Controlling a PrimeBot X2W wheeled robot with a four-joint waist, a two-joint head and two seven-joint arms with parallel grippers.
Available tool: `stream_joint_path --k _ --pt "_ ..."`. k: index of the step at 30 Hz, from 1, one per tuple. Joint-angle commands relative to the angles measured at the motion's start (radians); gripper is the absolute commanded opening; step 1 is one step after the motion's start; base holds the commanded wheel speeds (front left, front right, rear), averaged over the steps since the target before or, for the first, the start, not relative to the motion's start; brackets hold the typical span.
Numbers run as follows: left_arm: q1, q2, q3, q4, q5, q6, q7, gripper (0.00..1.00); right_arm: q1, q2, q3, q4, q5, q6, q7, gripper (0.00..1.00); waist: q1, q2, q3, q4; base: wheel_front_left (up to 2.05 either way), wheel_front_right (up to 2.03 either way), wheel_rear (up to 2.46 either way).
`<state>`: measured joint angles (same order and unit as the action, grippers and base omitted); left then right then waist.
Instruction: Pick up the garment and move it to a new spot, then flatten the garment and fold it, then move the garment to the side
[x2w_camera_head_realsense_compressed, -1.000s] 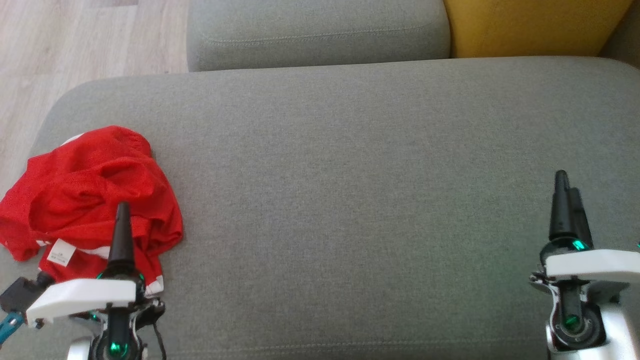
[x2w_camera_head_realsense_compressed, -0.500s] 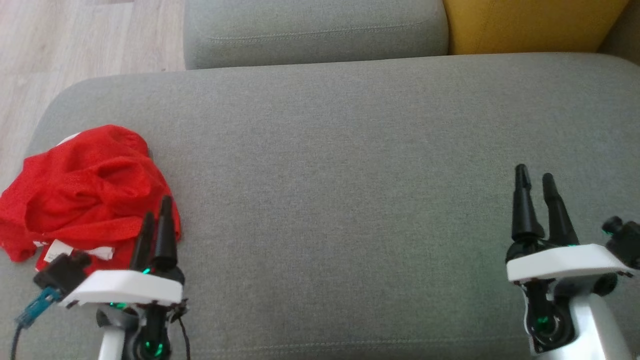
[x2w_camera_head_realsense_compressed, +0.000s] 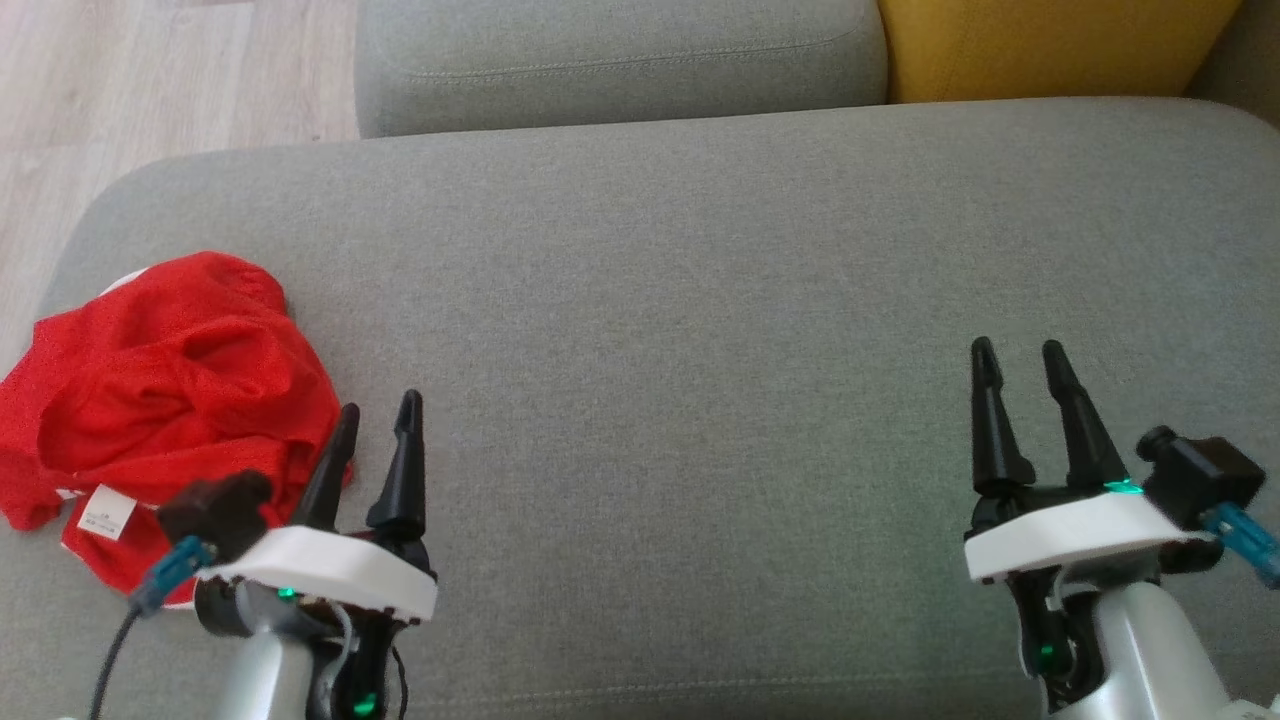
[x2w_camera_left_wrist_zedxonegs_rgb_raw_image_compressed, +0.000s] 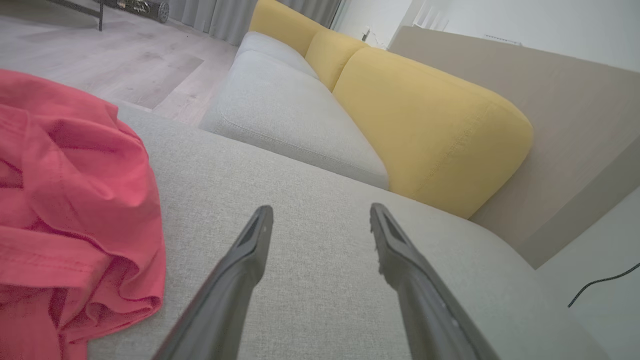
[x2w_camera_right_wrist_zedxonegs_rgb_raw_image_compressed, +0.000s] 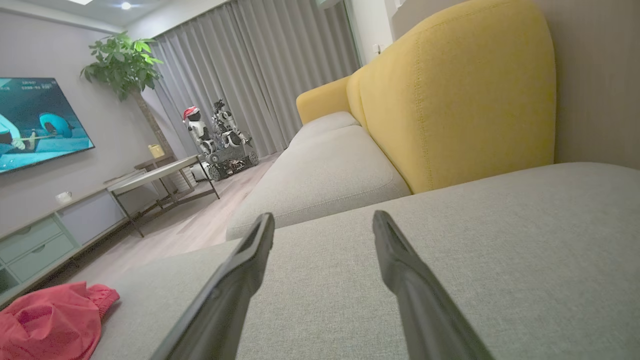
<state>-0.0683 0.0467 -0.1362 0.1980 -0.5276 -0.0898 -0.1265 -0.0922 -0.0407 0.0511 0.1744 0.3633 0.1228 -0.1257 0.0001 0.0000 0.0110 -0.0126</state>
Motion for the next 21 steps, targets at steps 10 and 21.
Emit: stream_joint_path --k 10,21 --pt "-0.083 0.051 -0.057 -0.018 0.191 0.068 -0.044 1.00 -0.065 -0.008 0.054 -0.026 -0.181 0.006 -0.044 1.00 -0.0001 0.0000 0.001 0.002 0.00 0.00 0.00" --pt "-0.106 0.079 -0.129 -0.035 0.297 0.138 -0.076 1.00 -0.076 -0.008 0.082 -0.032 -0.242 0.007 -0.076 1.00 -0.0001 0.0000 -0.004 0.008 0.00 0.00 0.00"
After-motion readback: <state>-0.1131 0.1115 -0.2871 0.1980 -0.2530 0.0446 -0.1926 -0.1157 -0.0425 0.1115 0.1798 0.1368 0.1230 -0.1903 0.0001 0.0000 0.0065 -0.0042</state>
